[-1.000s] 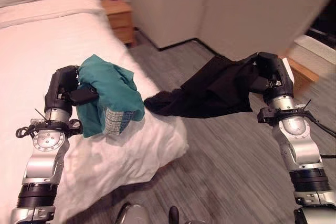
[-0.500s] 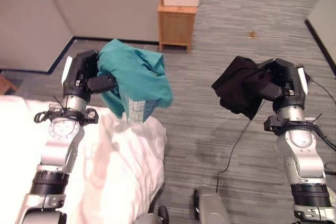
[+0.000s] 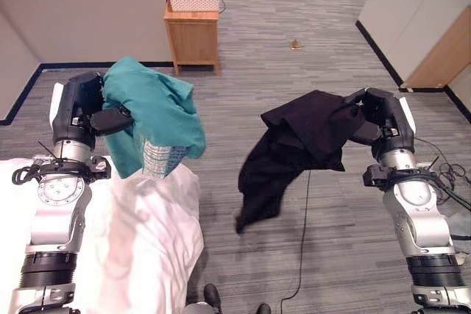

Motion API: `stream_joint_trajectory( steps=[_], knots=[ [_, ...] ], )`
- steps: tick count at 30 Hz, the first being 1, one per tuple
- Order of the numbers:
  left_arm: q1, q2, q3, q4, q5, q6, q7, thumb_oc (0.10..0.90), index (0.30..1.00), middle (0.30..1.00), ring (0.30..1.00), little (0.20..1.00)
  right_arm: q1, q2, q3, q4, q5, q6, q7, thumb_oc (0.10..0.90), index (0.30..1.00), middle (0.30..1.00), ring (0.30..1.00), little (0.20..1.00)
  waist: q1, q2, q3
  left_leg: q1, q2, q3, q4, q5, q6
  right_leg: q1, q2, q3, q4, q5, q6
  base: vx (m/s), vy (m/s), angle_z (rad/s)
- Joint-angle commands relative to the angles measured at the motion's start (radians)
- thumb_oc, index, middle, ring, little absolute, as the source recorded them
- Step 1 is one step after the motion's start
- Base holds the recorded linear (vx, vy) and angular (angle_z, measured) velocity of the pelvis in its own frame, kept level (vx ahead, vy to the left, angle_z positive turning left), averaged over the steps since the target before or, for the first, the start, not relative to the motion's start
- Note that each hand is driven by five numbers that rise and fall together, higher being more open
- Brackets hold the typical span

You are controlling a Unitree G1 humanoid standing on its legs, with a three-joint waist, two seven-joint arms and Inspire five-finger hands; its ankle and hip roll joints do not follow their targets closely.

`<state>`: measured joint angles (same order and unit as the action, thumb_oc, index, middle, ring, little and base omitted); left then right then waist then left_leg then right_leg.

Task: Pick up bed clothes into laundry basket.

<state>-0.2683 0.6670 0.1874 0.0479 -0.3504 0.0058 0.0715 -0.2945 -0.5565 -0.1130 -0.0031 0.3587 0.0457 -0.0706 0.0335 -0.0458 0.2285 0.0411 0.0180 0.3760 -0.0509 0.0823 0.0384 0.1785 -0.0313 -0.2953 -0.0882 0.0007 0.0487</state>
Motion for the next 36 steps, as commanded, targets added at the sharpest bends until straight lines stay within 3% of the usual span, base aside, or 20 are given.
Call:
stream_joint_trajectory(
  steps=[1,2,3,12,15,19,20,21,22,24,25,27,28,30,31,32,34,36],
  knots=[
    [-0.077,0.023,0.01,-0.096,0.017,-0.106,0.004,0.4,0.3,0.3,0.3,0.3,-0.098,-0.079,-0.056,-0.06,0.005,-0.112,-0.013,0.4,0.3,0.3,0.3,0.3,-0.008,0.005,-0.18,0.029,0.019,-0.082,-0.035,-0.024,-0.064,-0.057,0.003,0.071,0.004,0.041,0.043,-0.03,-0.03,0.0],
    [-0.077,0.023,0.01,-0.096,0.017,-0.106,0.004,0.4,0.3,0.3,0.3,0.3,-0.098,-0.079,-0.057,-0.061,0.005,-0.112,-0.013,0.4,0.3,0.3,0.3,0.3,-0.008,0.005,-0.18,0.029,0.019,-0.082,-0.035,-0.024,-0.064,-0.057,0.003,0.071,0.004,0.041,0.043,0.0,0.0,0.0],
    [0.017,-0.118,-0.018,-0.001,0.152,-0.057,0.051,0.4,0.3,0.3,0.3,0.3,0.015,-0.025,-0.1,0.044,0.038,-0.096,-0.048,0.4,0.3,0.3,0.3,0.3,-0.023,0.022,-0.15,0.04,-0.007,-0.133,-0.011,-0.027,-0.097,-0.055,-0.036,0.06,0.001,0.031,0.065,0.0,0.0,0.0],
    [0.046,-0.123,-0.003,-0.004,0.169,-0.045,0.039,0.4,0.3,0.3,0.3,0.3,0.016,0.024,-0.075,0.043,0.017,-0.081,-0.047,0.4,0.3,0.3,0.3,0.3,-0.007,0.027,-0.16,0.066,0.001,-0.123,-0.029,-0.031,-0.093,-0.05,-0.033,0.055,0.001,0.028,0.065,0.03,0.001,0.0],
    [0.059,-0.125,0.008,-0.009,0.162,-0.048,0.044,0.4,0.3,0.3,0.3,0.3,-0.009,0.014,-0.059,0.052,0.014,-0.078,-0.047,0.4,0.3,0.3,0.3,0.3,0.004,0.024,-0.163,0.068,0.0,-0.124,-0.027,-0.033,-0.093,-0.047,-0.035,0.05,0.001,0.025,0.067,0.06,0.004,-0.01],
    [0.068,-0.129,0.01,-0.006,0.124,-0.055,0.064,0.4,0.3,0.3,0.3,0.3,-0.156,-0.037,0.042,0.082,0.022,-0.079,-0.037,0.4,0.3,0.3,0.3,0.3,0.038,0.012,-0.157,0.061,-0.006,-0.12,-0.002,-0.055,-0.086,-0.027,-0.047,0.033,0.001,0.029,0.072,0.06,0.016,-0.02],
    [0.064,-0.124,0.005,-0.015,0.093,-0.055,0.069,0.4,0.3,0.3,0.3,0.3,-0.197,-0.033,0.075,0.061,0.023,-0.081,-0.032,0.4,0.3,0.3,0.3,0.3,0.056,0.025,-0.128,0.068,-0.012,-0.115,0.011,-0.083,-0.06,-0.083,-0.089,0.004,0.188,0.051,0.094,-0.02,0.047,0.03],
    [0.062,-0.124,0.007,-0.015,0.093,-0.055,0.069,0.4,0.3,0.3,0.3,0.3,-0.199,-0.033,0.076,0.061,0.022,-0.08,-0.032,0.4,0.3,0.3,0.3,0.3,0.057,0.024,-0.129,0.062,-0.013,-0.112,0.013,-0.079,-0.058,-0.095,-0.092,0.007,0.2,0.05,0.094,0.02,0.126,-0.05],
    [0.052,-0.112,0.003,-0.026,0.072,-0.061,0.069,0.4,0.3,0.3,0.3,0.3,-0.214,-0.026,0.084,0.027,0.0,-0.069,-0.021,0.4,0.3,0.3,0.3,0.3,0.048,0.043,-0.08,0.09,-0.015,-0.104,0.019,-0.111,-0.03,-0.22,-0.146,0.021,0.457,0.168,0.189,0.01,0.108,-0.19],
    [0.041,-0.101,-0.005,-0.031,0.075,-0.058,0.069,0.4,0.3,0.3,0.3,0.3,-0.191,-0.014,0.067,-0.002,-0.027,-0.059,-0.016,0.4,0.3,0.3,0.3,0.3,0.023,0.07,-0.048,0.113,0.011,-0.105,0.035,-0.122,-0.023,-0.316,-0.171,0.03,0.576,0.198,0.189,0.13,0.05,-0.14],
    [0.039,-0.092,-0.003,-0.032,0.082,-0.057,0.07,0.4,0.3,0.3,0.3,0.3,-0.175,-0.007,0.053,-0.021,-0.039,-0.052,-0.013,0.4,0.3,0.3,0.3,0.3,0.013,0.067,-0.046,0.134,0.01,-0.109,0.034,-0.131,-0.03,-0.341,-0.215,0.01,0.556,0.189,0.178,0.29,-0.099,0.3],
    [0.043,-0.079,0.012,-0.043,0.082,-0.06,0.064,0.4,0.3,0.3,0.3,0.3,-0.15,-0.009,0.029,-0.025,-0.051,-0.047,-0.018,0.4,0.3,0.3,0.3,0.3,-0.001,0.057,-0.059,0.184,0.019,-0.111,0.016,-0.154,-0.065,-0.354,-0.271,-0.031,0.379,0.172,0.16,0.5,-0.256,0.31],
    [0.033,-0.06,0.02,-0.05,0.082,-0.059,0.062,0.4,0.3,0.3,0.3,0.3,-0.128,-0.028,-0.001,-0.013,-0.035,-0.053,-0.036,0.4,0.3,0.3,0.3,0.3,-0.034,0.052,-0.07,0.243,0.04,-0.139,0.004,-0.182,-0.103,-0.351,-0.237,-0.021,0.159,0.178,0.16,0.61,-0.338,0.08],
    [0.024,-0.049,0.022,-0.051,0.081,-0.059,0.062,0.4,0.3,0.3,0.3,0.3,-0.121,-0.037,-0.013,-0.007,-0.024,-0.056,-0.045,0.4,0.3,0.3,0.3,0.3,-0.045,0.045,-0.076,0.26,0.054,-0.147,-0.002,-0.183,-0.121,-0.348,-0.224,-0.016,0.086,0.195,0.162,0.43,-0.262,0.24],
    [0.021,-0.043,0.026,-0.051,0.083,-0.06,0.067,0.4,0.3,0.3,0.3,0.3,-0.11,-0.051,-0.029,0.002,-0.017,-0.061,-0.057,0.4,0.3,0.3,0.3,0.3,-0.059,0.042,-0.088,0.292,0.092,-0.161,0.004,-0.179,-0.147,-0.36,-0.224,0.016,0.055,0.218,0.175,0.38,-0.288,0.44],
    [0.015,-0.043,0.03,-0.046,0.085,-0.058,0.064,0.4,0.3,0.3,0.3,0.3,-0.101,-0.055,-0.043,-0.004,-0.013,-0.059,-0.053,0.4,0.3,0.3,0.3,0.3,-0.058,0.038,-0.1,0.29,0.106,-0.165,0.021,-0.159,-0.158,-0.341,-0.212,0.016,0.057,0.211,0.166,0.51,-0.396,0.59],
    [0.024,-0.045,0.041,-0.05,0.09,-0.065,0.061,0.4,0.3,0.3,0.3,0.3,-0.105,-0.064,-0.039,0.004,-0.006,-0.071,-0.044,0.4,0.3,0.3,0.3,0.3,-0.052,0.049,-0.118,0.274,0.165,-0.185,0.135,-0.06,-0.195,-0.302,-0.177,-0.01,0.053,0.221,0.139,0.4,-0.371,0.48],
    [0.042,-0.05,0.059,-0.05,0.073,-0.062,0.061,0.4,0.3,0.3,0.3,0.3,-0.111,-0.076,-0.029,0.024,0.025,-0.078,-0.045,0.4,0.3,0.3,0.3,0.3,-0.044,0.037,-0.127,0.2,0.234,-0.214,0.382,0.092,-0.182,-0.226,-0.105,-0.017,0.041,0.16,0.068,0.43,-0.562,0.15]
  ],
)
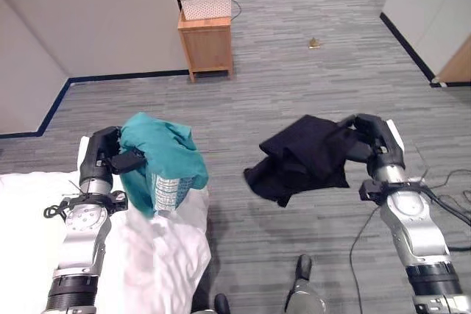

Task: Pick up bed clothes into laundry basket.

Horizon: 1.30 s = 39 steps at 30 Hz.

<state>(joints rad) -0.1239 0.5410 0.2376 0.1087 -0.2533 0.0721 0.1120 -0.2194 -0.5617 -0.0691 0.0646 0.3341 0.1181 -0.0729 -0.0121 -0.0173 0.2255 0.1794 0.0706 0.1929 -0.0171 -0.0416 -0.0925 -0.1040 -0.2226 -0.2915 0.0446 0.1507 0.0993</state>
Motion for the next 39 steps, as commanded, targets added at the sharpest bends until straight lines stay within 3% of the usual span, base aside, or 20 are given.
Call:
stream_joint_trajectory(
  steps=[1,3,4,6,10,11,13,17,21,22,23,24,25,27,30,34,35,37,38,39],
  knots=[
    [-0.093,0.075,0.019,-0.11,-0.039,-0.121,0.023,0.4,0.3,0.3,0.3,0.3,-0.193,-0.086,-0.066,-0.027,0.06,-0.153,-0.05,0.4,0.3,0.3,0.3,0.3,0.003,-0.013,-0.118,-0.007,0.217,-0.027,0.519,0.274,-0.048,0.108,0.119,-0.028,-0.119,-0.024,-0.027,0.46,-0.756,-0.03],
    [-0.089,0.077,0.029,-0.117,-0.051,-0.116,0.019,0.4,0.3,0.3,0.3,0.3,-0.205,-0.104,-0.071,-0.015,0.073,-0.158,-0.05,0.4,0.3,0.3,0.3,0.3,0.013,-0.025,-0.099,-0.081,0.273,0.001,0.665,0.296,-0.059,0.155,0.148,-0.055,-0.129,-0.051,-0.058,0.34,-0.571,-0.14],
    [-0.078,0.066,0.033,-0.117,-0.074,-0.119,0.016,0.4,0.3,0.3,0.3,0.3,-0.208,-0.124,-0.073,0.005,0.085,-0.161,-0.066,0.4,0.3,0.3,0.3,0.3,0.064,-0.048,-0.067,-0.198,0.26,0.029,0.815,0.253,-0.063,0.222,0.171,-0.052,-0.132,-0.103,-0.089,0.2,-0.295,-0.18],
    [-0.063,0.05,0.036,-0.101,-0.086,-0.116,0.009,0.4,0.3,0.3,0.3,0.3,-0.212,-0.124,-0.071,0.018,0.09,-0.152,-0.063,0.4,0.3,0.3,0.3,0.3,0.107,-0.039,-0.05,-0.291,0.246,0.069,0.831,0.201,-0.073,0.262,0.18,-0.043,-0.132,-0.132,-0.08,0.39,-0.256,-0.49],
    [-0.046,0.038,0.046,-0.047,-0.111,-0.114,0.013,0.4,0.3,0.3,0.3,0.3,-0.225,-0.118,-0.069,0.027,0.097,-0.149,-0.057,0.4,0.3,0.3,0.3,0.3,0.148,-0.034,-0.051,-0.372,0.196,0.158,0.638,0.199,-0.078,0.305,0.184,-0.018,-0.132,-0.15,-0.055,0.37,-0.027,-0.54],
    [-0.039,0.031,0.047,-0.021,-0.147,-0.12,0.015,0.4,0.3,0.3,0.3,0.3,-0.227,-0.124,-0.061,0.035,0.093,-0.157,-0.067,0.4,0.3,0.3,0.3,0.3,0.168,-0.018,-0.062,-0.403,0.154,0.223,0.367,0.252,-0.072,0.337,0.188,-0.011,-0.132,-0.182,-0.034,0.48,0.073,-0.52],
    [-0.036,0.033,0.048,-0.007,-0.164,-0.126,0.023,0.4,0.3,0.3,0.3,0.3,-0.226,-0.124,-0.049,0.036,0.092,-0.157,-0.067,0.4,0.3,0.3,0.3,0.3,0.175,-0.01,-0.076,-0.402,0.102,0.221,0.184,0.252,-0.071,0.387,0.185,0.001,-0.132,-0.219,-0.016,0.57,0.12,-0.46],
    [-0.026,0.03,0.06,0.002,-0.188,-0.128,0.033,0.4,0.3,0.3,0.3,0.3,-0.226,-0.128,-0.031,0.054,0.073,-0.148,-0.056,0.4,0.3,0.3,0.3,0.3,0.183,0.007,-0.099,-0.4,0.086,0.275,0.024,0.289,-0.065,0.463,0.185,0.001,-0.132,-0.26,-0.008,0.47,0.098,-0.27],
    [0.002,0.06,0.09,-0.027,-0.184,-0.122,0.042,0.4,0.3,0.3,0.3,0.3,-0.22,-0.102,-0.025,0.046,0.049,-0.127,-0.049,0.4,0.3,0.3,0.3,0.3,0.207,-0.012,-0.146,-0.358,0.113,0.396,0.047,0.322,-0.06,0.529,0.156,-0.002,-0.11,-0.236,0.007,0.55,0.103,-0.36],
    [0.009,0.067,0.107,-0.034,-0.164,-0.111,0.052,0.4,0.3,0.3,0.3,0.3,-0.218,-0.075,-0.022,0.036,0.028,-0.123,-0.043,0.4,0.3,0.3,0.3,0.3,0.22,-0.035,-0.174,-0.333,0.047,0.369,0.036,0.259,0.01,0.524,0.091,-0.013,0.014,-0.184,0.053,0.34,0.195,0.01],
    [0.009,0.069,0.106,-0.034,-0.163,-0.111,0.052,0.4,0.3,0.3,0.3,0.3,-0.217,-0.073,-0.023,0.035,0.027,-0.123,-0.043,0.4,0.3,0.3,0.3,0.3,0.221,-0.038,-0.175,-0.334,0.042,0.373,0.037,0.254,0.016,0.52,0.085,-0.011,0.019,-0.186,0.058,0.61,0.363,0.28],
    [-0.007,0.077,0.1,-0.041,-0.158,-0.106,0.059,0.4,0.3,0.3,0.3,0.3,-0.19,-0.052,-0.031,0.028,0.0,-0.115,-0.04,0.4,0.3,0.3,0.3,0.3,0.23,-0.066,-0.16,-0.314,-0.012,0.362,0.077,0.171,0.081,0.46,-0.008,-0.003,0.274,0.059,0.119,0.45,0.333,0.4],
    [-0.011,0.08,0.098,-0.042,-0.163,-0.106,0.062,0.4,0.3,0.3,0.3,0.3,-0.181,-0.05,-0.038,0.022,-0.014,-0.109,-0.042,0.4,0.3,0.3,0.3,0.3,0.223,-0.059,-0.149,-0.283,-0.033,0.349,0.08,0.142,0.112,0.407,-0.023,0.034,0.407,0.14,0.138,0.63,0.418,0.38],
    [-0.019,0.087,0.096,-0.047,-0.16,-0.106,0.072,0.4,0.3,0.3,0.3,0.3,-0.18,-0.044,-0.043,0.022,-0.025,-0.103,-0.049,0.4,0.3,0.3,0.3,0.3,0.206,-0.046,-0.134,-0.233,-0.051,0.328,0.059,0.109,0.135,0.345,-0.03,0.053,0.503,0.141,0.136,0.42,0.271,0.67],
    [-0.054,0.093,0.072,-0.037,-0.157,-0.093,0.08,0.4,0.3,0.3,0.3,0.3,-0.145,-0.033,-0.076,0.021,-0.028,-0.103,-0.054,0.4,0.3,0.3,0.3,0.3,0.12,0.001,-0.101,-0.071,-0.088,0.222,-0.01,0.029,0.173,0.122,-0.057,0.039,0.646,-0.002,0.107,0.53,0.201,1.15],
    [-0.072,0.079,0.043,-0.041,-0.161,-0.082,0.063,0.4,0.3,0.3,0.3,0.3,-0.11,-0.039,-0.12,0.028,-0.004,-0.104,-0.059,0.4,0.3,0.3,0.3,0.3,0.045,0.014,-0.071,0.028,-0.076,0.143,0.0,-0.017,0.148,-0.004,-0.011,0.015,0.453,-0.059,0.059,0.5,-0.029,1.52],
    [-0.078,0.069,0.029,-0.04,-0.164,-0.082,0.054,0.4,0.3,0.3,0.3,0.3,-0.084,-0.05,-0.137,0.036,0.005,-0.106,-0.062,0.4,0.3,0.3,0.3,0.3,0.009,-0.009,-0.076,0.076,-0.088,0.086,-0.002,-0.057,0.119,-0.037,0.056,0.105,0.202,-0.064,0.068,0.8,-0.155,1.23],
    [-0.1,0.054,0.011,-0.031,-0.169,-0.079,0.04,0.4,0.3,0.3,0.3,0.3,-0.06,-0.064,-0.158,0.032,0.002,-0.101,-0.062,0.4,0.3,0.3,0.3,0.3,-0.023,-0.018,-0.086,0.124,-0.078,0.037,-0.011,-0.067,0.09,-0.065,0.101,0.158,-0.002,-0.005,0.091,0.89,-0.169,1.55],
    [-0.114,0.037,0.004,-0.023,-0.136,-0.08,0.021,0.4,0.3,0.3,0.3,0.3,-0.03,-0.082,-0.192,0.007,-0.011,-0.101,-0.057,0.4,0.3,0.3,0.3,0.3,-0.031,-0.025,-0.114,0.183,-0.062,0.015,0.011,-0.076,0.051,-0.068,0.091,0.049,-0.091,0.064,0.112,0.89,-0.2,1.27],
    [-0.114,0.033,0.005,-0.019,-0.124,-0.078,0.018,0.4,0.3,0.3,0.3,0.3,-0.026,-0.087,-0.205,0.006,-0.008,-0.103,-0.056,0.4,0.3,0.3,0.3,0.3,-0.034,-0.026,-0.124,0.186,-0.047,0.005,0.048,-0.065,0.036,-0.045,0.095,0.033,-0.074,0.057,0.099,0.69,-0.173,0.98]
  ],
)
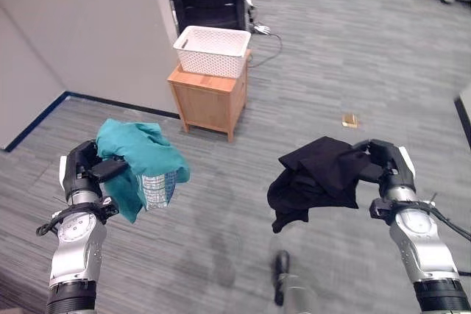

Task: Pick up bed clothes into laundry basket.

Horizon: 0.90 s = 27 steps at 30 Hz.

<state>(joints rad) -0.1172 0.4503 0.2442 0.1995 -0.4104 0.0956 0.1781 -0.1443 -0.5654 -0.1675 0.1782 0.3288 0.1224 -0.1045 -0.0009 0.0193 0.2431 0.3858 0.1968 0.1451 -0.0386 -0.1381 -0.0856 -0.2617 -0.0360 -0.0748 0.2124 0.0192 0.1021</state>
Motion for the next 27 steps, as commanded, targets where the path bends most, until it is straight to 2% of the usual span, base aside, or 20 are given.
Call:
stream_joint_trajectory(
  steps=[1,2,3,4,5,6,7,8,9,10,11,12,14,16,18,19,23,25,26,27],
  knots=[
    [-0.12,0.123,-0.002,-0.11,0.034,-0.101,-0.048,0.4,0.3,0.3,0.3,0.3,-0.1,-0.083,-0.107,-0.108,-0.002,-0.108,-0.023,0.4,0.3,0.3,0.3,0.3,-0.048,-0.062,-0.141,-0.022,-0.17,0.049,0.076,0.028,0.026,0.114,-0.091,-0.188,-0.238,0.184,0.094,0.32,-0.148,0.62],
    [-0.125,0.113,-0.012,-0.104,0.037,-0.109,-0.061,0.4,0.3,0.3,0.3,0.3,-0.106,-0.095,-0.108,-0.1,0.01,-0.117,-0.019,0.4,0.3,0.3,0.3,0.3,-0.049,-0.057,-0.151,-0.037,-0.137,0.048,0.167,0.057,0.002,0.144,-0.085,-0.202,-0.233,0.172,0.075,0.34,-0.212,0.69],
    [-0.119,0.103,-0.014,-0.099,0.028,-0.106,-0.059,0.4,0.3,0.3,0.3,0.3,-0.112,-0.105,-0.107,-0.089,0.023,-0.122,-0.023,0.4,0.3,0.3,0.3,0.3,-0.056,-0.06,-0.153,-0.072,-0.1,0.026,0.329,0.12,-0.014,0.168,-0.056,-0.165,-0.215,0.15,0.043,0.63,-0.524,0.41],
    [-0.116,0.095,-0.019,-0.099,-0.009,-0.109,-0.047,0.4,0.3,0.3,0.3,0.3,-0.132,-0.117,-0.093,-0.071,0.072,-0.133,-0.028,0.4,0.3,0.3,0.3,0.3,-0.05,-0.084,-0.15,-0.228,-0.007,0.059,0.664,0.267,-0.056,0.26,-0.037,-0.214,-0.269,0.116,-0.018,0.63,-0.636,0.04],
    [-0.119,0.094,-0.018,-0.101,-0.024,-0.106,-0.046,0.4,0.3,0.3,0.3,0.3,-0.135,-0.131,-0.098,-0.064,0.091,-0.141,-0.041,0.4,0.3,0.3,0.3,0.3,-0.032,-0.113,-0.132,-0.309,0.035,0.072,0.816,0.306,-0.056,0.319,-0.019,-0.2,-0.284,0.086,-0.057,0.44,-0.518,0.04],
    [-0.122,0.096,-0.019,-0.102,-0.024,-0.105,-0.046,0.4,0.3,0.3,0.3,0.3,-0.136,-0.131,-0.1,-0.062,0.092,-0.143,-0.041,0.4,0.3,0.3,0.3,0.3,-0.033,-0.113,-0.13,-0.323,0.038,0.067,0.832,0.305,-0.055,0.316,-0.017,-0.203,-0.286,0.09,-0.062,0.34,-0.398,0.25],
    [-0.124,0.096,-0.021,-0.111,-0.034,-0.109,-0.046,0.4,0.3,0.3,0.3,0.3,-0.138,-0.155,-0.112,-0.057,0.085,-0.145,-0.057,0.4,0.3,0.3,0.3,0.3,0.009,-0.131,-0.085,-0.469,0.053,0.071,0.949,0.246,-0.047,0.403,0.008,-0.218,-0.298,0.039,-0.088,0.39,-0.275,0.05],
    [-0.125,0.089,-0.02,-0.109,-0.042,-0.105,-0.044,0.4,0.3,0.3,0.3,0.3,-0.134,-0.164,-0.122,-0.06,0.094,-0.142,-0.06,0.4,0.3,0.3,0.3,0.3,0.035,-0.135,-0.064,-0.56,0.077,0.096,0.913,0.229,-0.044,0.453,0.011,-0.214,-0.298,0.015,-0.092,0.42,-0.269,-0.19],
    [-0.126,0.09,-0.021,-0.109,-0.042,-0.105,-0.044,0.4,0.3,0.3,0.3,0.3,-0.133,-0.164,-0.124,-0.06,0.094,-0.142,-0.06,0.4,0.3,0.3,0.3,0.3,0.036,-0.135,-0.063,-0.56,0.077,0.096,0.913,0.228,-0.044,0.454,0.011,-0.215,-0.297,0.014,-0.091,0.5,-0.041,-0.31],
    [-0.131,0.09,-0.024,-0.1,-0.048,-0.105,-0.043,0.4,0.3,0.3,0.3,0.3,-0.137,-0.167,-0.124,-0.064,0.096,-0.147,-0.059,0.4,0.3,0.3,0.3,0.3,0.044,-0.123,-0.061,-0.595,0.102,0.151,0.704,0.248,-0.054,0.491,0.011,-0.231,-0.296,-0.007,-0.077,0.28,0.024,-0.24],
    [-0.131,0.09,-0.025,-0.1,-0.048,-0.105,-0.043,0.4,0.3,0.3,0.3,0.3,-0.136,-0.168,-0.124,-0.064,0.096,-0.148,-0.059,0.4,0.3,0.3,0.3,0.3,0.047,-0.128,-0.061,-0.587,0.095,0.157,0.691,0.254,-0.053,0.491,0.005,-0.23,-0.296,-0.006,-0.076,0.38,0.053,-0.22],
    [-0.128,0.094,-0.026,-0.101,-0.044,-0.105,-0.045,0.4,0.3,0.3,0.3,0.3,-0.128,-0.172,-0.131,-0.064,0.09,-0.143,-0.057,0.4,0.3,0.3,0.3,0.3,0.049,-0.128,-0.063,-0.577,0.104,0.178,0.6,0.278,-0.062,0.498,0.001,-0.227,-0.294,-0.016,-0.07,0.31,0.149,-0.42],
    [-0.13,0.096,-0.027,-0.096,-0.043,-0.108,-0.047,0.4,0.3,0.3,0.3,0.3,-0.126,-0.191,-0.122,-0.064,0.064,-0.141,-0.052,0.4,0.3,0.3,0.3,0.3,0.05,-0.107,-0.077,-0.539,0.057,0.194,0.235,0.327,-0.063,0.514,-0.006,-0.217,-0.276,-0.054,-0.043,0.45,0.251,-0.41],
    [-0.132,0.094,-0.025,-0.088,-0.046,-0.109,-0.043,0.4,0.3,0.3,0.3,0.3,-0.132,-0.201,-0.113,-0.062,0.063,-0.14,-0.046,0.4,0.3,0.3,0.3,0.3,0.054,-0.094,-0.088,-0.54,0.033,0.181,0.087,0.34,-0.074,0.558,-0.007,-0.2,-0.277,-0.082,-0.031,0.41,0.191,-0.16],
    [-0.13,0.094,-0.022,-0.086,-0.048,-0.112,-0.039,0.4,0.3,0.3,0.3,0.3,-0.139,-0.206,-0.108,-0.054,0.066,-0.141,-0.046,0.4,0.3,0.3,0.3,0.3,0.056,-0.09,-0.089,-0.532,0.034,0.208,0.049,0.369,-0.07,0.574,-0.01,-0.202,-0.277,-0.089,-0.027,0.33,0.13,-0.18],
    [-0.127,0.101,-0.016,-0.087,-0.051,-0.117,-0.035,0.4,0.3,0.3,0.3,0.3,-0.147,-0.206,-0.101,-0.045,0.069,-0.138,-0.045,0.4,0.3,0.3,0.3,0.3,0.064,-0.085,-0.105,-0.535,0.047,0.209,0.044,0.378,-0.087,0.607,-0.018,-0.189,-0.283,-0.109,-0.016,0.45,0.154,-0.21],
    [-0.098,0.114,0.005,-0.098,-0.052,-0.117,-0.032,0.4,0.3,0.3,0.3,0.3,-0.171,-0.166,-0.068,-0.034,0.064,-0.129,-0.039,0.4,0.3,0.3,0.3,0.3,0.088,-0.09,-0.145,-0.503,0.041,0.266,0.103,0.346,-0.061,0.625,-0.091,-0.178,-0.236,-0.088,0.031,0.43,0.238,-0.4],
    [-0.103,0.134,-0.009,-0.11,-0.045,-0.114,-0.034,0.4,0.3,0.3,0.3,0.3,-0.185,-0.147,-0.04,-0.033,0.039,-0.122,-0.034,0.4,0.3,0.3,0.3,0.3,0.102,-0.11,-0.148,-0.474,0.004,0.274,0.117,0.271,-0.033,0.574,-0.166,-0.163,-0.083,0.024,0.076,0.33,0.23,-0.39],
    [-0.103,0.136,-0.007,-0.109,-0.045,-0.114,-0.034,0.4,0.3,0.3,0.3,0.3,-0.189,-0.145,-0.038,-0.032,0.037,-0.121,-0.035,0.4,0.3,0.3,0.3,0.3,0.105,-0.112,-0.148,-0.473,0.0,0.282,0.115,0.268,-0.027,0.564,-0.174,-0.155,-0.073,0.024,0.082,0.3,0.375,-0.09],
    [-0.124,0.15,-0.026,-0.124,-0.044,-0.112,-0.029,0.4,0.3,0.3,0.3,0.3,-0.201,-0.141,-0.025,-0.031,0.009,-0.105,-0.037,0.4,0.3,0.3,0.3,0.3,0.094,-0.101,-0.135,-0.419,-0.033,0.295,0.086,0.237,0.011,0.481,-0.218,-0.137,0.105,0.148,0.102,0.26,0.436,0.04]
  ],
)
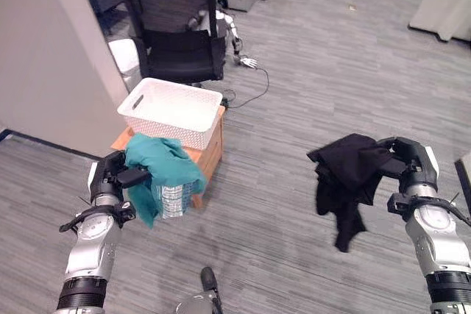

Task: Pick up bed clothes into laundry basket.

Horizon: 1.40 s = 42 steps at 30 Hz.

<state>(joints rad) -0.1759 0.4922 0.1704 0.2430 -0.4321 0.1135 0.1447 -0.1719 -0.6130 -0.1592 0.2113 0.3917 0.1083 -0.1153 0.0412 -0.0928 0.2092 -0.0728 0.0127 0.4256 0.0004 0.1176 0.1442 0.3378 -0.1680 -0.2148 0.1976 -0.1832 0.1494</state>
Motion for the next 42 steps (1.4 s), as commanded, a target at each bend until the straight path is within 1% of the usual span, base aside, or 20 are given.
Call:
stream_joint_trajectory(
  steps=[1,2,3,5,6,7,8,9,11,12,14,15,17,20,22,24,27,31,37,42],
  knots=[
    [-0.088,0.117,0.032,-0.167,-0.018,-0.13,0.008,0.4,0.3,0.3,0.3,0.3,-0.172,-0.094,-0.036,-0.068,-0.06,-0.093,-0.025,0.4,0.3,0.3,0.3,0.3,0.04,0.017,-0.085,0.067,0.129,0.011,0.031,-0.031,-0.195,-0.18,-0.098,0.038,0.242,0.4,0.066,0.34,0.555,0.1],
    [-0.114,0.127,0.021,-0.17,-0.018,-0.131,0.009,0.4,0.3,0.3,0.3,0.3,-0.168,-0.094,-0.038,-0.07,-0.071,-0.09,-0.026,0.4,0.3,0.3,0.3,0.3,0.024,0.026,-0.074,0.091,0.117,0.014,0.027,-0.059,-0.173,-0.214,-0.116,0.042,0.337,0.418,0.073,0.22,0.451,0.34],
    [-0.132,0.131,0.012,-0.175,-0.017,-0.131,0.012,0.4,0.3,0.3,0.3,0.3,-0.168,-0.084,-0.034,-0.079,-0.082,-0.092,-0.034,0.4,0.3,0.3,0.3,0.3,0.017,0.036,-0.064,0.136,0.11,0.032,0.016,-0.086,-0.157,-0.245,-0.193,-0.014,0.39,0.458,0.085,0.21,0.375,0.4],
    [-0.144,0.133,0.002,-0.18,-0.014,-0.128,0.012,0.4,0.3,0.3,0.3,0.3,-0.163,-0.083,-0.036,-0.084,-0.089,-0.09,-0.034,0.4,0.3,0.3,0.3,0.3,-0.004,0.048,-0.054,0.165,0.105,0.022,-0.002,-0.095,-0.147,-0.29,-0.207,-0.015,0.431,0.438,0.08,0.15,0.183,0.15],
    [-0.154,0.133,-0.003,-0.183,-0.008,-0.125,0.012,0.4,0.3,0.3,0.3,0.3,-0.15,-0.082,-0.048,-0.086,-0.093,-0.081,-0.033,0.4,0.3,0.3,0.3,0.3,-0.024,0.055,-0.051,0.189,0.103,0.009,-0.024,-0.099,-0.146,-0.335,-0.186,0.01,0.443,0.401,0.073,0.18,0.093,0.05],
    [-0.163,0.135,-0.01,-0.185,-0.009,-0.125,0.008,0.4,0.3,0.3,0.3,0.3,-0.127,-0.084,-0.066,-0.088,-0.091,-0.078,-0.03,0.4,0.3,0.3,0.3,0.3,-0.045,0.064,-0.048,0.201,0.104,0.012,-0.039,-0.082,-0.141,-0.381,-0.138,0.017,0.415,0.367,0.047,0.37,0.148,0.28],
    [-0.177,0.138,-0.025,-0.187,-0.006,-0.123,0.003,0.4,0.3,0.3,0.3,0.3,-0.106,-0.095,-0.086,-0.085,-0.087,-0.077,-0.032,0.4,0.3,0.3,0.3,0.3,-0.067,0.065,-0.048,0.224,0.086,-0.017,-0.064,-0.08,-0.147,-0.405,-0.093,0.01,0.332,0.321,0.038,0.26,0.091,0.62],
    [-0.177,0.137,-0.025,-0.187,-0.006,-0.123,0.003,0.4,0.3,0.3,0.3,0.3,-0.106,-0.095,-0.087,-0.085,-0.087,-0.077,-0.032,0.4,0.3,0.3,0.3,0.3,-0.068,0.066,-0.047,0.225,0.087,-0.018,-0.065,-0.079,-0.148,-0.403,-0.092,0.008,0.331,0.321,0.037,0.27,0.067,0.81],
    [-0.195,0.146,-0.04,-0.181,-0.006,-0.127,-0.005,0.4,0.3,0.3,0.3,0.3,-0.101,-0.115,-0.102,-0.064,-0.068,-0.082,-0.033,0.4,0.3,0.3,0.3,0.3,-0.084,0.054,-0.053,0.24,0.068,-0.051,-0.078,-0.088,-0.164,-0.384,-0.016,0.017,0.13,0.248,0.021,0.25,-0.002,0.76],
    [-0.196,0.141,-0.03,-0.184,-0.015,-0.132,-0.01,0.4,0.3,0.3,0.3,0.3,-0.095,-0.129,-0.116,-0.054,-0.052,-0.089,-0.037,0.4,0.3,0.3,0.3,0.3,-0.086,0.036,-0.068,0.25,0.048,-0.065,-0.088,-0.106,-0.173,-0.365,0.034,0.041,-0.053,0.224,0.02,0.23,-0.023,0.41],
    [-0.196,0.145,-0.02,-0.187,-0.013,-0.138,-0.002,0.4,0.3,0.3,0.3,0.3,-0.092,-0.143,-0.121,-0.045,-0.053,-0.092,-0.039,0.4,0.3,0.3,0.3,0.3,-0.084,0.032,-0.073,0.254,0.045,-0.079,-0.088,-0.118,-0.178,-0.358,0.055,0.047,-0.121,0.234,0.022,0.16,-0.029,0.57],
    [-0.193,0.158,-0.007,-0.2,0.014,-0.138,-0.005,0.4,0.3,0.3,0.3,0.3,-0.084,-0.153,-0.124,-0.045,-0.052,-0.093,-0.043,0.4,0.3,0.3,0.3,0.3,-0.072,0.022,-0.09,0.24,0.04,-0.094,-0.088,-0.108,-0.181,-0.332,0.058,0.066,-0.157,0.266,0.024,0.12,-0.043,0.45],
    [-0.202,0.179,-0.005,-0.191,0.019,-0.146,-0.007,0.4,0.3,0.3,0.3,0.3,-0.081,-0.162,-0.123,-0.034,-0.044,-0.093,-0.032,0.4,0.3,0.3,0.3,0.3,-0.068,0.021,-0.099,0.233,0.039,-0.108,-0.088,-0.105,-0.182,-0.302,0.071,0.081,-0.192,0.25,0.012,0.08,-0.067,0.25],
    [-0.218,0.233,-0.003,-0.179,0.057,-0.141,-0.009,0.4,0.3,0.3,0.3,0.3,-0.099,-0.178,-0.118,-0.02,-0.031,-0.093,-0.019,0.4,0.3,0.3,0.3,0.3,-0.064,0.025,-0.119,0.224,0.036,-0.123,-0.088,-0.094,-0.194,-0.25,0.082,0.05,-0.261,0.26,0.005,0.09,-0.066,0.19],
    [-0.264,0.316,-0.027,-0.135,0.083,-0.13,-0.012,0.4,0.3,0.3,0.3,0.3,-0.123,-0.193,-0.097,-0.007,-0.019,-0.095,-0.011,0.4,0.3,0.3,0.3,0.3,-0.069,0.035,-0.132,0.232,0.038,-0.137,-0.088,-0.093,-0.2,-0.228,0.096,0.054,-0.276,0.26,-0.002,0.1,-0.049,0.04],
    [-0.282,0.345,-0.042,-0.109,0.092,-0.128,-0.013,0.4,0.3,0.3,0.3,0.3,-0.127,-0.193,-0.09,-0.005,-0.017,-0.095,-0.009,0.4,0.3,0.3,0.3,0.3,-0.071,0.038,-0.134,0.236,0.04,-0.138,-0.088,-0.092,-0.203,-0.222,0.097,0.051,-0.278,0.259,-0.005,0.04,-0.028,0.03],
    [-0.359,0.471,-0.096,-0.037,0.183,-0.105,-0.014,0.4,0.3,0.3,0.3,0.3,-0.13,-0.213,-0.074,0.002,-0.008,-0.091,-0.003,0.4,0.3,0.3,0.3,0.3,-0.08,0.049,-0.141,0.238,0.044,-0.143,-0.088,-0.09,-0.21,-0.212,0.101,0.044,-0.285,0.252,-0.005,0.04,-0.022,0.08],
    [-0.462,0.582,-0.182,0.069,0.28,-0.089,-0.011,0.4,0.3,0.3,0.3,0.3,-0.125,-0.243,-0.079,0.02,0.015,-0.096,0.002,0.4,0.3,0.3,0.3,0.3,-0.093,0.055,-0.146,0.235,0.047,-0.146,-0.088,-0.089,-0.215,-0.21,0.1,0.038,-0.285,0.251,-0.001,0.03,-0.003,0.11],
    [-0.599,0.614,-0.346,0.209,0.385,-0.077,-0.037,0.4,0.3,0.3,0.3,0.3,-0.096,-0.244,-0.069,0.006,0.002,-0.114,0.003,0.4,0.3,0.3,0.3,0.3,-0.121,0.072,-0.15,0.232,0.05,-0.137,-0.088,-0.088,-0.22,-0.215,0.098,0.038,-0.285,0.25,0.003,0.03,0.016,0.1],
    [-0.649,0.556,-0.409,0.298,0.409,-0.08,-0.06,0.4,0.3,0.3,0.3,0.3,-0.069,-0.22,-0.075,-0.021,-0.018,-0.122,0.007,0.4,0.3,0.3,0.3,0.3,-0.14,0.069,-0.149,0.229,0.053,-0.124,-0.088,-0.091,-0.224,-0.222,0.099,0.043,-0.285,0.25,0.007,0.03,0.018,-0.03]
  ],
)
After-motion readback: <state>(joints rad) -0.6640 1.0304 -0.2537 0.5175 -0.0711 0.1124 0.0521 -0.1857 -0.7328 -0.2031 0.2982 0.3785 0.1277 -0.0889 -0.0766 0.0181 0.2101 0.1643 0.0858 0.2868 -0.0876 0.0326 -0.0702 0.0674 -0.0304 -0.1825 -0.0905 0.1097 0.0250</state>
